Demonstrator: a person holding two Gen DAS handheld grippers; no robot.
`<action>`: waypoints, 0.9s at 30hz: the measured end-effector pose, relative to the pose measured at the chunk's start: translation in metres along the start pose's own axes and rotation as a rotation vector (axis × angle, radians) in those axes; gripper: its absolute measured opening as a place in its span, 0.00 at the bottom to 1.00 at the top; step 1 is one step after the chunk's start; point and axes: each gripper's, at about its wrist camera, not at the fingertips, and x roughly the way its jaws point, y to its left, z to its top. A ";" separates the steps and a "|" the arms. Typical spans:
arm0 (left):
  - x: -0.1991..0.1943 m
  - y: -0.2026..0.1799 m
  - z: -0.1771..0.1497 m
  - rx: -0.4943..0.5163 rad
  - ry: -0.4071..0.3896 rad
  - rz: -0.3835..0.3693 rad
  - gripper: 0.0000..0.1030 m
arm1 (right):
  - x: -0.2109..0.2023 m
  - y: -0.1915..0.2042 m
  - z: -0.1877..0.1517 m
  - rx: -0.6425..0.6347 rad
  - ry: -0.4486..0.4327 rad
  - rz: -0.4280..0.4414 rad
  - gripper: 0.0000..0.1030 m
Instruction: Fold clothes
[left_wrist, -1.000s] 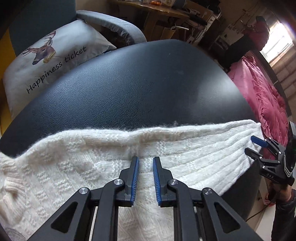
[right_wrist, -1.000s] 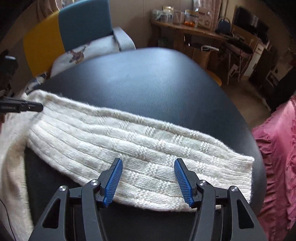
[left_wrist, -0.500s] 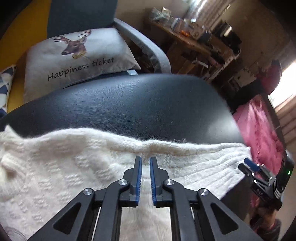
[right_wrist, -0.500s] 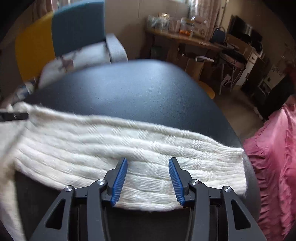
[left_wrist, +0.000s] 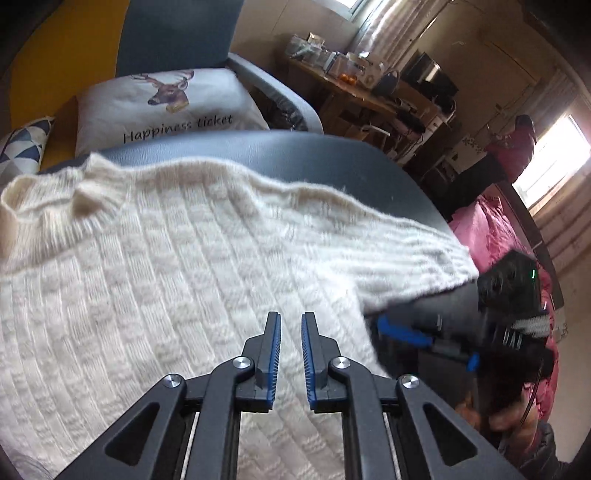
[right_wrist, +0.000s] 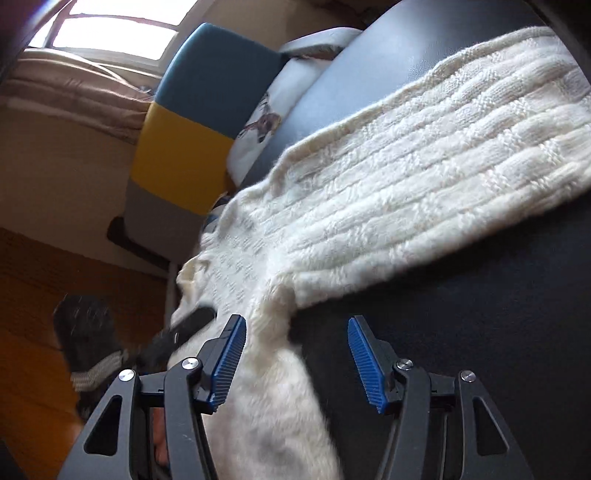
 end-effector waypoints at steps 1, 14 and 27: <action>0.002 -0.001 -0.005 0.006 0.009 -0.006 0.10 | 0.003 0.001 0.004 0.013 -0.015 0.006 0.58; 0.023 -0.025 -0.023 0.127 0.062 0.173 0.10 | -0.020 -0.001 0.021 0.142 -0.171 0.240 0.91; 0.009 -0.044 -0.026 0.152 0.011 0.080 0.10 | -0.009 0.002 0.009 0.082 -0.164 0.020 1.00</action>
